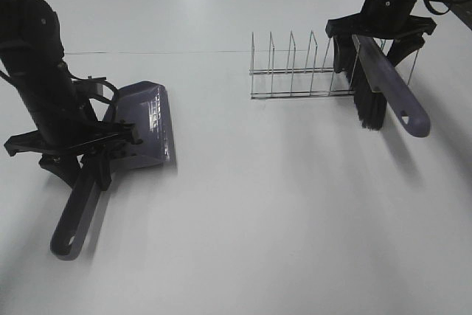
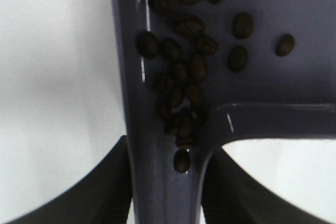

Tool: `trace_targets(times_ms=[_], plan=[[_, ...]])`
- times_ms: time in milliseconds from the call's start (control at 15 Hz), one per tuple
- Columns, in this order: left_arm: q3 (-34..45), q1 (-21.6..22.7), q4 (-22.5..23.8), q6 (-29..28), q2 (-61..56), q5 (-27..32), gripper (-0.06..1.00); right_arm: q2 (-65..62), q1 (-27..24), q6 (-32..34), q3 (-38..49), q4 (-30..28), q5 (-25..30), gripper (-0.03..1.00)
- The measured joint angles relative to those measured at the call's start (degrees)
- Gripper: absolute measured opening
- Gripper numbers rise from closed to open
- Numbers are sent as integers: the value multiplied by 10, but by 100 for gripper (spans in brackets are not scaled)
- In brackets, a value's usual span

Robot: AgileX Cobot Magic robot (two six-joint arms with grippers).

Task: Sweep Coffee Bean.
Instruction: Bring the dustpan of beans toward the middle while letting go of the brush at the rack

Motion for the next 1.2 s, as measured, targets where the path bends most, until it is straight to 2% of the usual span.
trace_targets(times_ms=[133,267,467,667,1067,1133,1200], plan=[[0,0,-1,0,0,11,34,-32,0,0,-1,-6,0,87],[0,0,-1,0,0,12,34,-95,0,0,-1,-17,-2,88],[0,0,-6,0,0,-2,34,-184,0,-3,38,41,-5,87],[1,0,-17,2,1,-29,34,-269,0,-40,129,68,-5,87],[-1,0,-21,4,30,-92,34,-487,0,-79,411,69,-5,87],[-1,0,-21,4,32,-98,34,-507,0,-79,432,69,-4,87],[-5,0,-22,4,34,-112,34,-587,0,-80,500,69,-4,87]])
